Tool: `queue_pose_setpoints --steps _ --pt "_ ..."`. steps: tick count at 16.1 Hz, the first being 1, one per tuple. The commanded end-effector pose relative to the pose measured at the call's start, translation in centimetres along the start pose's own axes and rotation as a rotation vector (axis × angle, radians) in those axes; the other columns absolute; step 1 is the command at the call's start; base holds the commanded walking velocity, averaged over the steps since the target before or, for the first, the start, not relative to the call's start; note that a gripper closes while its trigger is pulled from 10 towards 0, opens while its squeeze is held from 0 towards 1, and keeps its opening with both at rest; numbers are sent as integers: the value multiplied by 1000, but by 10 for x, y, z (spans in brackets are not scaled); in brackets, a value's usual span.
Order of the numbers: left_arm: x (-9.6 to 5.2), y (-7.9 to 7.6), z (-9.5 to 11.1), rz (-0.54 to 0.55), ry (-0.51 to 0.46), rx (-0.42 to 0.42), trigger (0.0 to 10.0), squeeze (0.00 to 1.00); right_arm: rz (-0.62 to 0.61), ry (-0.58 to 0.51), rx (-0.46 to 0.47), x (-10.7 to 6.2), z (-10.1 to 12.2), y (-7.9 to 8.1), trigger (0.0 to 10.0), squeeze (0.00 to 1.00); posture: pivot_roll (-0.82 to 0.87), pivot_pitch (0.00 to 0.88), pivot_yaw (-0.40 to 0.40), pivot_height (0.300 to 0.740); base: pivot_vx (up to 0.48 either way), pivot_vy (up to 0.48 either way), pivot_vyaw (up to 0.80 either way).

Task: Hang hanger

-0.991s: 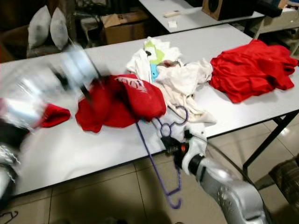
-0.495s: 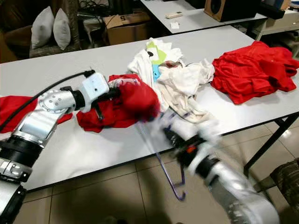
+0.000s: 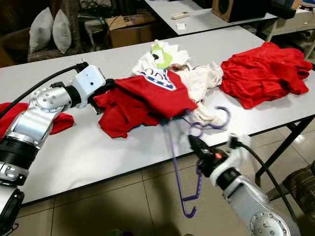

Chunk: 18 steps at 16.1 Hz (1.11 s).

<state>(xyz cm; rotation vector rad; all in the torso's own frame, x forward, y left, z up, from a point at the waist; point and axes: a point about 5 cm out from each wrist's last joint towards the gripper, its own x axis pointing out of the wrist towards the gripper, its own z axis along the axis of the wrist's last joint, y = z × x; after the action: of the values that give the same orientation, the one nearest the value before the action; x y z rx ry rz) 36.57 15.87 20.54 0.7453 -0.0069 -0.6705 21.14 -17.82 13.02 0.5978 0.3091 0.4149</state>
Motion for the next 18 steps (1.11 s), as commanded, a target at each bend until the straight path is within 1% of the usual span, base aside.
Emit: queue_pose_setpoints --steps 1,3,5,6,7,8,9,10,11,12,13,14,16,18 --pt "-1 7 4 26 -20 7 0 0 58 23 -46 2 0 10 10000 0 -137 0 88 740 0 0 0" --pt "2 5 15 9 -88 -27 0 0 151 62 -119 1 -1 22 10000 0 -135 0 87 740 0 0 0" --pt "5 0 22 -31 -130 -55 0 0 243 59 -131 -1 1 34 10000 0 -135 0 88 740 0 0 0" --pt "7 -3 23 -45 -135 -58 0 0 166 -63 -72 3 16 24 10000 0 -139 0 90 740 0 0 0" --pt "7 -2 23 -40 -130 -55 0 0 131 -106 -35 3 21 19 10000 0 -138 0 90 740 0 0 0" --pt "6 2 21 -26 -116 -42 0 0 101 -189 56 2 30 12 10000 0 -139 0 89 740 0 0 0" --pt "2 8 16 -1 -92 -26 0 0 89 -282 219 -5 37 2 10000 0 -137 0 88 740 0 0 0" --pt "1 11 14 7 -83 -20 0 0 75 -273 234 -7 35 -1 10000 0 -137 0 86 740 0 0 0" --pt "0 12 12 10 -74 -14 0 0 63 -190 169 -7 26 -1 10000 0 -137 0 87 740 0 0 0" --pt "-1 13 12 11 -72 -14 0 0 80 -86 93 -5 14 4 10000 0 -136 0 86 740 0 0 0" --pt "-1 13 12 10 -74 -15 0 0 102 -50 69 -5 10 8 10000 0 -134 0 85 740 0 0 0" --pt "1 12 16 6 -93 -20 0 0 136 21 13 -3 3 14 10000 0 -135 0 86 740 0 0 0" --pt "3 10 21 -1 -122 -30 0 0 156 69 -23 -3 0 17 10000 0 -136 0 86 740 0 0 0" --pt "6 7 27 -12 -152 -42 0 0 177 124 -79 -3 -2 20 10000 0 -141 0 89 740 0 0 0"
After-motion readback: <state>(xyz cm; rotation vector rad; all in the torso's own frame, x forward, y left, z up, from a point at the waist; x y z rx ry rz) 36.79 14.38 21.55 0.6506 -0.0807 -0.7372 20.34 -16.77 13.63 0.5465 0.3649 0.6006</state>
